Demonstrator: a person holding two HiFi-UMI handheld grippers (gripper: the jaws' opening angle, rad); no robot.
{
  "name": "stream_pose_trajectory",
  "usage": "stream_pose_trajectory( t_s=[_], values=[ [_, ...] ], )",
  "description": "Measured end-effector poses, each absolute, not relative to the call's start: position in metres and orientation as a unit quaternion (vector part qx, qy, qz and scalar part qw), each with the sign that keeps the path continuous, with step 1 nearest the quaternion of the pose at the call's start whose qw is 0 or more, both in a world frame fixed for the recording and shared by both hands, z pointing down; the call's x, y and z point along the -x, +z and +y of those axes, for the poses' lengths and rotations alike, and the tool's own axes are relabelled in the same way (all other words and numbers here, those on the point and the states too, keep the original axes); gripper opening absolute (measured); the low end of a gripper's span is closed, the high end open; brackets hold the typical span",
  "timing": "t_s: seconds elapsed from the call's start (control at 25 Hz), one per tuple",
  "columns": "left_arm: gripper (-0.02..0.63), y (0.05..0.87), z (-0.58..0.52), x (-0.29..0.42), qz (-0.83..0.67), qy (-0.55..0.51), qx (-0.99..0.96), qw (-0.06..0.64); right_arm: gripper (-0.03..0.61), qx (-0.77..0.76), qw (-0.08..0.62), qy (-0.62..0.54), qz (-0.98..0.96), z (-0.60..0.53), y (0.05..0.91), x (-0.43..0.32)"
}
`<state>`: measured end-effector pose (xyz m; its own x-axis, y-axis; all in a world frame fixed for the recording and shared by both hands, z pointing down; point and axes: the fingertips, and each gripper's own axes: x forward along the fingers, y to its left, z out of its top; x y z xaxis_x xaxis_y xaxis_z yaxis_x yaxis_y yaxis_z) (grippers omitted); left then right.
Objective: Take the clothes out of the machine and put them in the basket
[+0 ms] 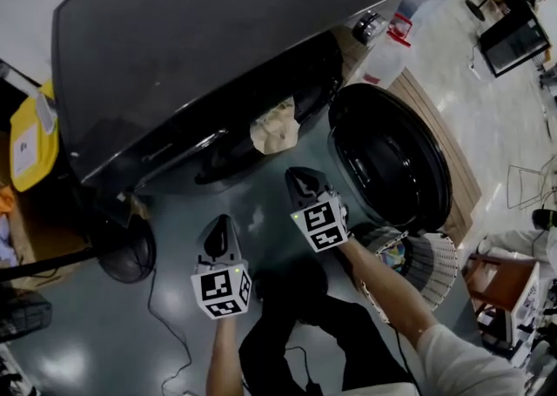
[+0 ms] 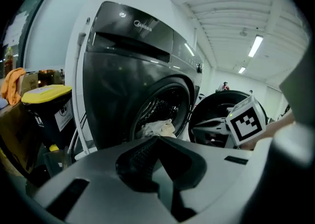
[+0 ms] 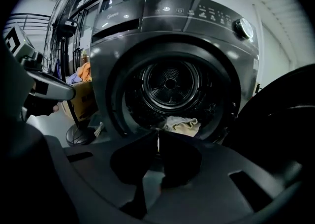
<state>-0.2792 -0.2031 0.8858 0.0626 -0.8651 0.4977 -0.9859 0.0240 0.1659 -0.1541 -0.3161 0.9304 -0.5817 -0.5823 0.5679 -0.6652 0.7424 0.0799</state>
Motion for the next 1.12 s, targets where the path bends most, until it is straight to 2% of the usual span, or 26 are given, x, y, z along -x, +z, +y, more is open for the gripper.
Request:
stream_pose_trajectory(
  t_s=[0.28, 0.32, 0.44, 0.52, 0.64, 0.88, 1.12],
  values=[
    [0.018, 0.954, -0.237, 0.275, -0.665, 0.127, -0.704, 0.216, 0.032, -0.344, 0.282, 0.016, -0.896, -0.378, 0.995, 0.182],
    [0.018, 0.961, -0.240, 0.274, -0.663, 0.128, -0.706, 0.212, 0.075, -0.341, 0.283, 0.006, -0.896, -0.388, 1.004, 0.187],
    [0.018, 0.979, -0.250, 0.274, -0.659, 0.128, -0.712, 0.205, 0.353, -0.343, 0.277, -0.009, -0.898, -0.427, 1.017, 0.203],
    [0.018, 0.986, -0.256, 0.272, -0.656, 0.126, -0.717, 0.200, 0.405, -0.352, 0.262, -0.011, -0.898, -0.452, 1.016, 0.214],
    [0.018, 0.999, -0.261, 0.270, -0.651, 0.127, -0.723, 0.195, 0.431, -0.351, 0.269, -0.025, -0.897, -0.477, 1.025, 0.229],
    [0.018, 1.016, -0.272, 0.272, -0.644, 0.129, -0.732, 0.180, 0.430, -0.326, 0.314, 0.029, -0.891, -0.486, 1.089, 0.233],
    [0.018, 1.023, -0.286, 0.275, -0.644, 0.120, -0.736, 0.173, 0.421, -0.333, 0.266, 0.035, -0.904, -0.479, 1.098, 0.230]
  ],
)
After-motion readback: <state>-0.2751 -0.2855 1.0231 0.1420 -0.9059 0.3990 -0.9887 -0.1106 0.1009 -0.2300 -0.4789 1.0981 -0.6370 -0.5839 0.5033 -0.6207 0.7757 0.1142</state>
